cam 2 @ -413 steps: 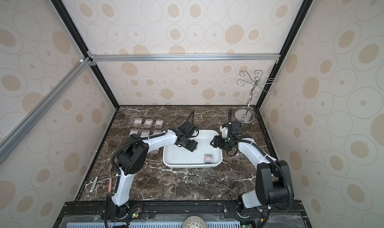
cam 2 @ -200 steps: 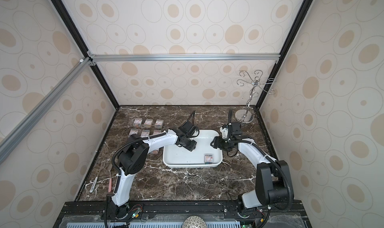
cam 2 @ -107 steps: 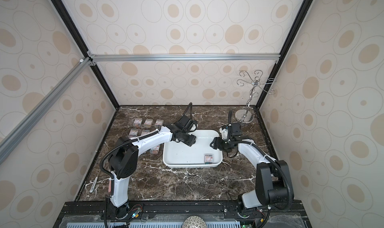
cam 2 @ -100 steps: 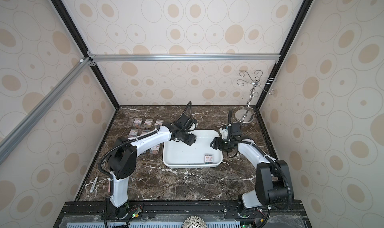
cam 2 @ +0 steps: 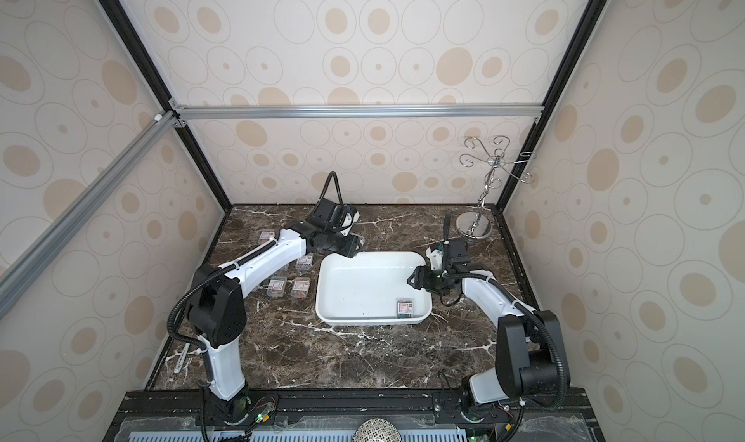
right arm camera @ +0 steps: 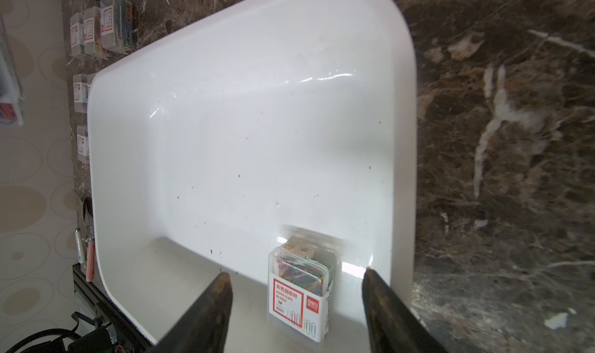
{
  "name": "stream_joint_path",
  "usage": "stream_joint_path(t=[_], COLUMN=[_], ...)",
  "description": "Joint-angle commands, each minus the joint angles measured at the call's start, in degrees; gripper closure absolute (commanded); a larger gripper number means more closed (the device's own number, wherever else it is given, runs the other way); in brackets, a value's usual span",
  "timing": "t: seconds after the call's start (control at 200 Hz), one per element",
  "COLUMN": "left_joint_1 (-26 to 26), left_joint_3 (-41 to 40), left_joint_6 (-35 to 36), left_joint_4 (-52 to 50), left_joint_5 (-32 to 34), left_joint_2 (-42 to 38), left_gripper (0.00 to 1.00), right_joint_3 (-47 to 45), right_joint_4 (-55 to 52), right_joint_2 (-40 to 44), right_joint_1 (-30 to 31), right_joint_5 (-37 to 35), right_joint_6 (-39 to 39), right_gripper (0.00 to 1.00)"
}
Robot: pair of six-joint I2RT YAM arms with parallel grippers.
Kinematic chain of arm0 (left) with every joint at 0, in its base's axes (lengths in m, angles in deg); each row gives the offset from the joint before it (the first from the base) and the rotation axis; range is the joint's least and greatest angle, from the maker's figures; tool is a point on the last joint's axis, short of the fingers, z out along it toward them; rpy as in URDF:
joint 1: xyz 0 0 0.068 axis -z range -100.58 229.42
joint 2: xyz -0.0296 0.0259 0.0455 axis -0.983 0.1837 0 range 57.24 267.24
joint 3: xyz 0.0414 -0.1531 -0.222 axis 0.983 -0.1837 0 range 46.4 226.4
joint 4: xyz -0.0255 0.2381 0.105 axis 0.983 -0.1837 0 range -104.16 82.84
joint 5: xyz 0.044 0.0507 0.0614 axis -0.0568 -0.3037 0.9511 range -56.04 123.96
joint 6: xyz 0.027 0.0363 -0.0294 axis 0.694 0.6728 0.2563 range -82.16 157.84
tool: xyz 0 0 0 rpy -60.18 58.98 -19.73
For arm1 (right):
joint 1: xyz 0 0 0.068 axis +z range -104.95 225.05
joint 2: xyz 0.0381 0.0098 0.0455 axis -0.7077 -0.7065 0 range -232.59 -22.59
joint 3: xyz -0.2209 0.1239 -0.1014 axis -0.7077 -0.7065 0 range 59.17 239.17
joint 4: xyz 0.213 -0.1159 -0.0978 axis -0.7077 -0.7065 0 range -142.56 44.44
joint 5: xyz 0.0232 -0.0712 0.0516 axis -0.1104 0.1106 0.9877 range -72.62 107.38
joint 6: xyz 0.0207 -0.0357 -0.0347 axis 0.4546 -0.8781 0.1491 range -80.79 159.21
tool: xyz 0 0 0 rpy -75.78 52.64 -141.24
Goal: Take the paper clips out of the storage box
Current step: Place the boxed paper clips at the center of the board.
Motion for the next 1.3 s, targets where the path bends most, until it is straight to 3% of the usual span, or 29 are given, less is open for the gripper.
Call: stream_joint_path(t=[0.0, 0.875, 1.296], left_joint_1=[-2.76, -19.09, -22.13], left_joint_3=[4.48, 20.98, 43.75], left_joint_6=[-0.14, 2.40, 2.44], left_joint_4=[-0.05, -2.82, -9.24], left_joint_5=[-0.33, 4.08, 7.80], left_joint_2=[-0.42, 19.11, 36.37], left_gripper=[0.46, 0.48, 0.48], right_joint_3=[-1.15, 0.83, 1.70], right_joint_4=[-0.73, -3.38, -5.21], right_joint_2=[0.44, -0.11, -0.30], right_joint_1=[-0.76, -0.93, -1.03], right_joint_5=[-0.84, -1.58, -2.28], right_joint_6=[-0.77, -2.30, -3.26], right_gripper=[0.34, 0.35, 0.35])
